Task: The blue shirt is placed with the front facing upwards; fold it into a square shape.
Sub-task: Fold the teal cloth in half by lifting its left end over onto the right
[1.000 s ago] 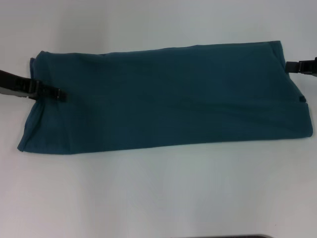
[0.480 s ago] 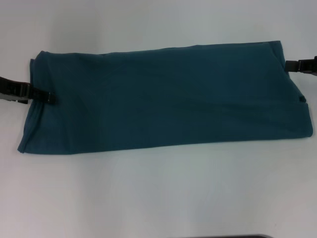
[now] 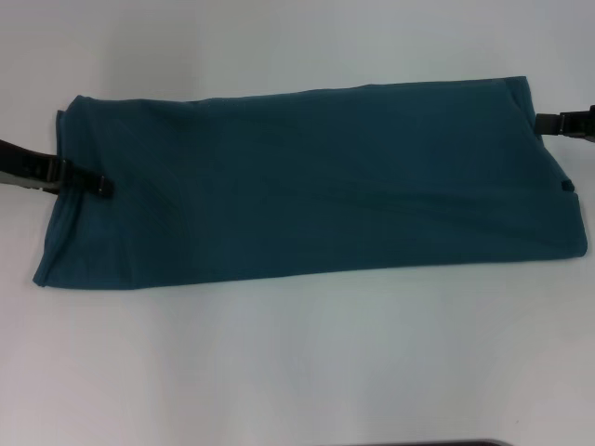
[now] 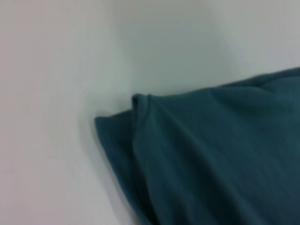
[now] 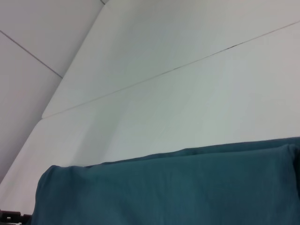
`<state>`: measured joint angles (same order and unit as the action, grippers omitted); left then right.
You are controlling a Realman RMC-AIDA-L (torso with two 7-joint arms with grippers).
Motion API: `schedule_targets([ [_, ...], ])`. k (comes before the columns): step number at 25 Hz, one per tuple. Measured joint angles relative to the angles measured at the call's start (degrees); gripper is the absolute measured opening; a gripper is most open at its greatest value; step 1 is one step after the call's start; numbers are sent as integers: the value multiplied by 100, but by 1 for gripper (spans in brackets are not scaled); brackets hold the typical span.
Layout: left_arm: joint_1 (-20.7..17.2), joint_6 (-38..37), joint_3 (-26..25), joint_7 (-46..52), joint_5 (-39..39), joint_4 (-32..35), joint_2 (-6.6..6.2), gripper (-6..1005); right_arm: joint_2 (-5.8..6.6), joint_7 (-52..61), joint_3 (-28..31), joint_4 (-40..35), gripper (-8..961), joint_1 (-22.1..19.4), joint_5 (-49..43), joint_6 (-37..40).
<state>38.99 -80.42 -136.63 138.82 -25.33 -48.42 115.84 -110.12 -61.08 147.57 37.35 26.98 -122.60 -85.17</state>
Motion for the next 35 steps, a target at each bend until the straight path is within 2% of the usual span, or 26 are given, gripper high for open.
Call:
schedule_targets([
  [17,228,-236,67,-68,-92,-85,138,841,17,0,8,0,8,0,0,2],
  [23,187,-241,59,-50,-94,-282,142,842,18,0,2,0,8,0,0,10],
  [29,90,-113,-10,7,-44,-384,120,842,17,0,9,0,8,18,0,23],
  [35,74,387,11,259,171,-344,112,842,11,0,1,-8,8,39,0,34],
])
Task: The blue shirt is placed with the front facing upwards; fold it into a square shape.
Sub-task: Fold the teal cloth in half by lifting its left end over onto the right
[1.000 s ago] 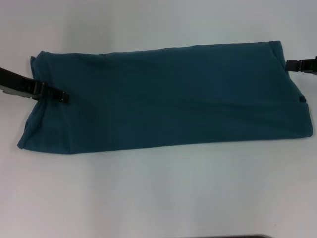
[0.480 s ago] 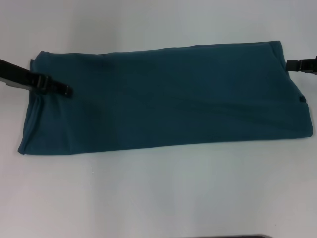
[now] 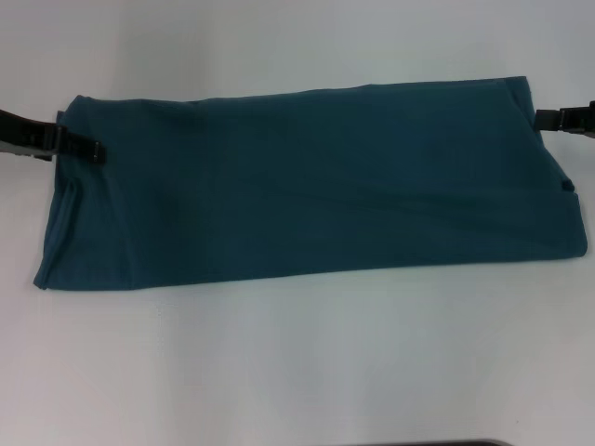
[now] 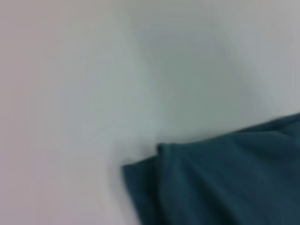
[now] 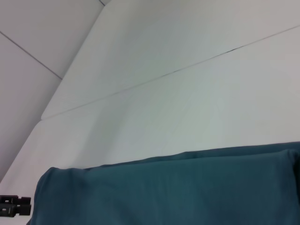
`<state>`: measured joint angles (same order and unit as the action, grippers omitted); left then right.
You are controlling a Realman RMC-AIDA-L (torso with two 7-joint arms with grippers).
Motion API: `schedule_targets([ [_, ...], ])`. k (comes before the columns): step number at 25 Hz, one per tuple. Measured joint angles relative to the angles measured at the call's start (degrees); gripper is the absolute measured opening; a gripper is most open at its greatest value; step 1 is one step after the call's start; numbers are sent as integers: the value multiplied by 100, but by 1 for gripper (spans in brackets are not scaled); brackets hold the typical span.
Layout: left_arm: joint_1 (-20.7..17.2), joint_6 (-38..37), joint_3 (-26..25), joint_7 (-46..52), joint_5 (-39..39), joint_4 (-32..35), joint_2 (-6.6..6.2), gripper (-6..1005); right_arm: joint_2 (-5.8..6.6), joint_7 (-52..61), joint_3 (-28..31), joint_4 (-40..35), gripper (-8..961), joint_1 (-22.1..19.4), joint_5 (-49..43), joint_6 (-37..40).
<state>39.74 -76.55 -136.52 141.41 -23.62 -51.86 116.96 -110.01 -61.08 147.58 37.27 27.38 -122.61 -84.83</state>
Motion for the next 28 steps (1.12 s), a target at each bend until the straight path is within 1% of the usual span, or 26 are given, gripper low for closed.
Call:
schedule_targets([
  [6,51,189,34,178,317,158,18,841,-3,47,3,0,8,3,0,-11],
  [28,104,-53,33,155,281,254,15,842,7,50,-1,9,8,17,0,11],
])
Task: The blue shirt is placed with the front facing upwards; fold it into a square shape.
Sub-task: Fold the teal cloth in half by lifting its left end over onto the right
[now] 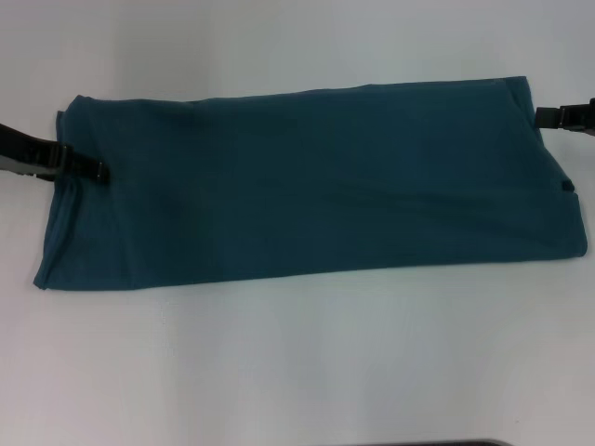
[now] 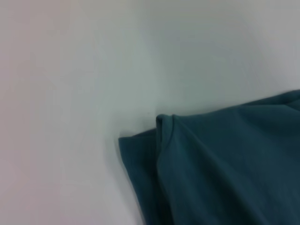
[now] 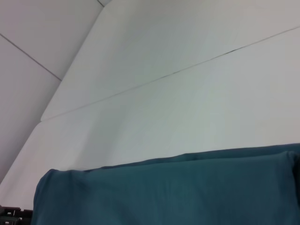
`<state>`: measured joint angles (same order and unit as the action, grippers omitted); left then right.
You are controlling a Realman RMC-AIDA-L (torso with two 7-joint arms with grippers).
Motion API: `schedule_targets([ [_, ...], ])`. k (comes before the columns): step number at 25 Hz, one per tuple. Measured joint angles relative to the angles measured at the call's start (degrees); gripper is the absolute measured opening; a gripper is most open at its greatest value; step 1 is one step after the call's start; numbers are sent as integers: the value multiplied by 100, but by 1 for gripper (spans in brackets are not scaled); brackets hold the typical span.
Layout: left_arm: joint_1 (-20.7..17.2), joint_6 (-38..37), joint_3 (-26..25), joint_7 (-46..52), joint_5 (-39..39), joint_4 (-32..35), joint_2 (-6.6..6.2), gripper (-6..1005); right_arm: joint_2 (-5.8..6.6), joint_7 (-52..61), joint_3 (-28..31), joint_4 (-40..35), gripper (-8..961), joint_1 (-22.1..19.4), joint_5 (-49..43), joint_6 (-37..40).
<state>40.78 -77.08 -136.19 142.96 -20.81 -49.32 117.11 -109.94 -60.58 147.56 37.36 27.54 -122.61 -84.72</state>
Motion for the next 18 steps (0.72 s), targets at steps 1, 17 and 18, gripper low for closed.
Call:
schedule_targets([
  [1,0,-9,-6,1,-1,1,2,842,0,-1,0,0,8,-2,0,0],
  [17,23,-274,6,-62,-110,61,21,841,8,-31,0,0,8,-1,0,8],
  [18,30,-289,6,-78,-138,59,22,841,9,-31,0,0,8,0,0,9],
])
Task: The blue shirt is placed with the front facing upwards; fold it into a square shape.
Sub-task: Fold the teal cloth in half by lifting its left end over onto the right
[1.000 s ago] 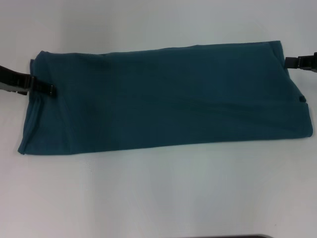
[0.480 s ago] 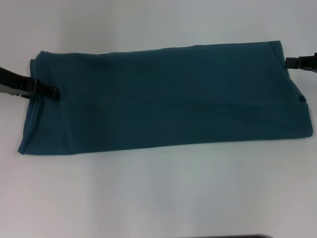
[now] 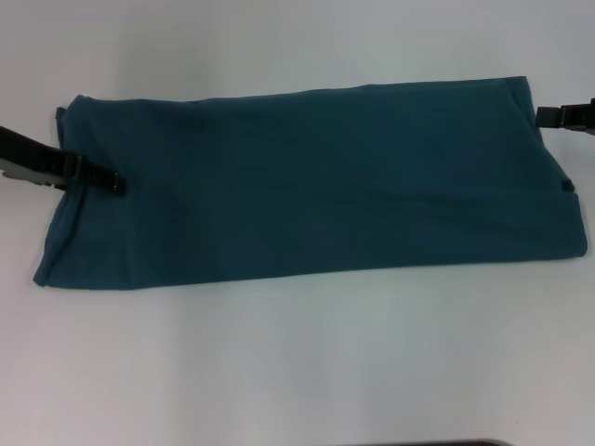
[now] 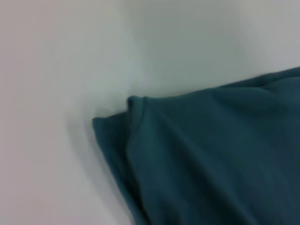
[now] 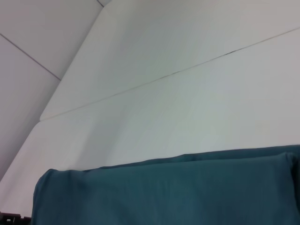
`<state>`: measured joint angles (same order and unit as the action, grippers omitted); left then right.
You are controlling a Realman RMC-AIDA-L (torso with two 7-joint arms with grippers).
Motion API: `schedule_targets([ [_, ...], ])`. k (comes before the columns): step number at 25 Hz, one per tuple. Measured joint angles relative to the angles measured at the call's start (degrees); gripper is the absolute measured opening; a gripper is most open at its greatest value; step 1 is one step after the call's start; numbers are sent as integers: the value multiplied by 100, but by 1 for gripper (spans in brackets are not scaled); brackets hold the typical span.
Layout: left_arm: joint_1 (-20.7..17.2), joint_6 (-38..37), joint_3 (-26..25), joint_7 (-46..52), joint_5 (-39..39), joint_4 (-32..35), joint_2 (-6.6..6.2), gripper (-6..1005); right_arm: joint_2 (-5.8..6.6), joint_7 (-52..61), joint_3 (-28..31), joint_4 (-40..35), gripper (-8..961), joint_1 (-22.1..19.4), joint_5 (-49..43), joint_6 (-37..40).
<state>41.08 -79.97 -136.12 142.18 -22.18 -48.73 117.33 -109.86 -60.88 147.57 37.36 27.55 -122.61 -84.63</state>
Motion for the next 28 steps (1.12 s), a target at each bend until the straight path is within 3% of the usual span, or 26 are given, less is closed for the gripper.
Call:
schedule_targets([
  [10,32,-106,7,-122,-259,-60,10,842,0,-2,0,0,9,0,0,0],
  [28,-30,37,-19,-19,-22,-53,-52,841,0,7,0,0,9,-4,0,-7],
])
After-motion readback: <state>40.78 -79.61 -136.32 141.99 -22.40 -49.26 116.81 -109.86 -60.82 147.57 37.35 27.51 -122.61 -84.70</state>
